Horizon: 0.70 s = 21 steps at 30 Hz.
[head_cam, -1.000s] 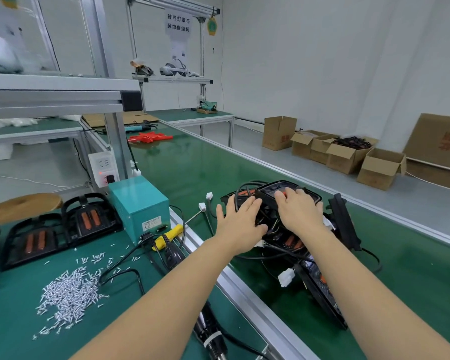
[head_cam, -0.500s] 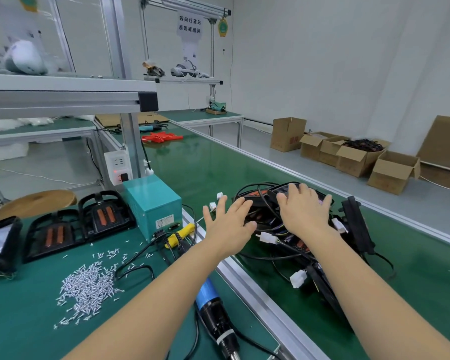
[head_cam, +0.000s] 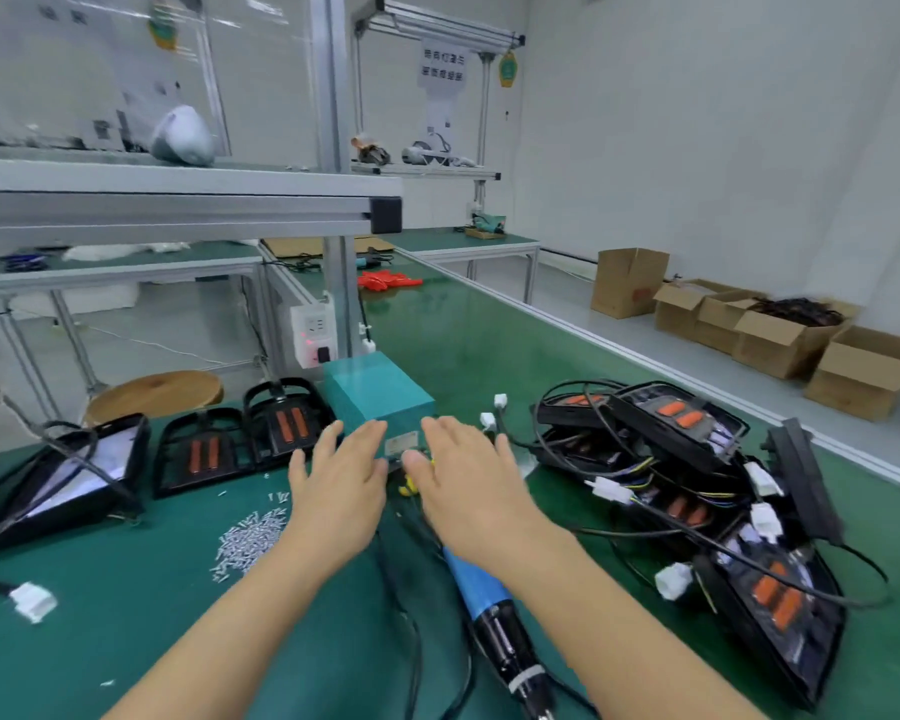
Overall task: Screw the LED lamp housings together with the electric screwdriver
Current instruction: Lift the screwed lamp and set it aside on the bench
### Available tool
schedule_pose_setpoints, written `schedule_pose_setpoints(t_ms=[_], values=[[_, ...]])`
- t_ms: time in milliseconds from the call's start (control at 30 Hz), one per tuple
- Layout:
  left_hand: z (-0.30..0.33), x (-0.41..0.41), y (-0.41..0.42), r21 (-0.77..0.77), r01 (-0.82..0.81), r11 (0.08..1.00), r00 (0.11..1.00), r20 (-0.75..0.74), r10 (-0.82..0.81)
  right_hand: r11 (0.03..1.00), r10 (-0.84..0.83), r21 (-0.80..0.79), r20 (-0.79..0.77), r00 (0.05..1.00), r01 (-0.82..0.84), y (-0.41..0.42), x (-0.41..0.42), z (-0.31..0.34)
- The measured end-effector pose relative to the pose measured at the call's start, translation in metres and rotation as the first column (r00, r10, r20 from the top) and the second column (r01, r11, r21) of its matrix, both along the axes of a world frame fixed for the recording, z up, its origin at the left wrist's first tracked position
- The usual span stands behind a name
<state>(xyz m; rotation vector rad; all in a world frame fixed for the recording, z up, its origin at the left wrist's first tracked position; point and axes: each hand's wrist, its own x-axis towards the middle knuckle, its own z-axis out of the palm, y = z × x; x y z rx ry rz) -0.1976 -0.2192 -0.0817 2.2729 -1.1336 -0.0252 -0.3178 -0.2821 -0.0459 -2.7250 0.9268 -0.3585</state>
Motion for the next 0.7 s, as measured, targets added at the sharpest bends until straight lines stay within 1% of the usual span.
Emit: schedule_pose_setpoints(t_ms=[133, 233, 400, 500, 600, 633, 700], values=[[-0.011, 0.02, 0.052, -0.063, -0.104, 0.993, 0.994, -0.051, 0.101, 0.992, 0.128, 0.022, -0.045, 0.991, -0.127, 0.037, 0.028, -0.01], [-0.02, 0.035, 0.093, -0.049, -0.169, 0.984, 0.985, -0.035, 0.167, 0.976, 0.215, 0.062, -0.076, 0.974, -0.211, 0.066, 0.049, -0.021], [-0.032, 0.059, 0.156, -0.001, -0.269, 0.963, 0.962, -0.054, 0.268, 0.943, 0.332, 0.066, -0.116, 0.936, -0.326, 0.116, 0.081, -0.045], [-0.037, 0.073, 0.189, -0.026, -0.322, 0.946, 0.946, -0.049, 0.321, 0.922, 0.388, 0.076, -0.15, 0.91, -0.38, 0.141, 0.098, -0.06], [-0.037, 0.092, 0.22, -0.103, -0.377, 0.92, 0.921, 0.062, 0.384, 0.903, 0.429, 0.098, -0.187, 0.884, -0.418, 0.159, 0.107, -0.074], [-0.037, 0.1, 0.231, -0.137, -0.406, 0.903, 0.899, 0.115, 0.422, 0.9, 0.437, 0.103, -0.207, 0.875, -0.425, 0.164, 0.109, -0.078], [-0.036, 0.121, 0.254, -0.194, -0.499, 0.845, 0.821, 0.206, 0.532, 0.896, 0.445, 0.113, -0.252, 0.859, -0.43, 0.169, 0.111, -0.086]])
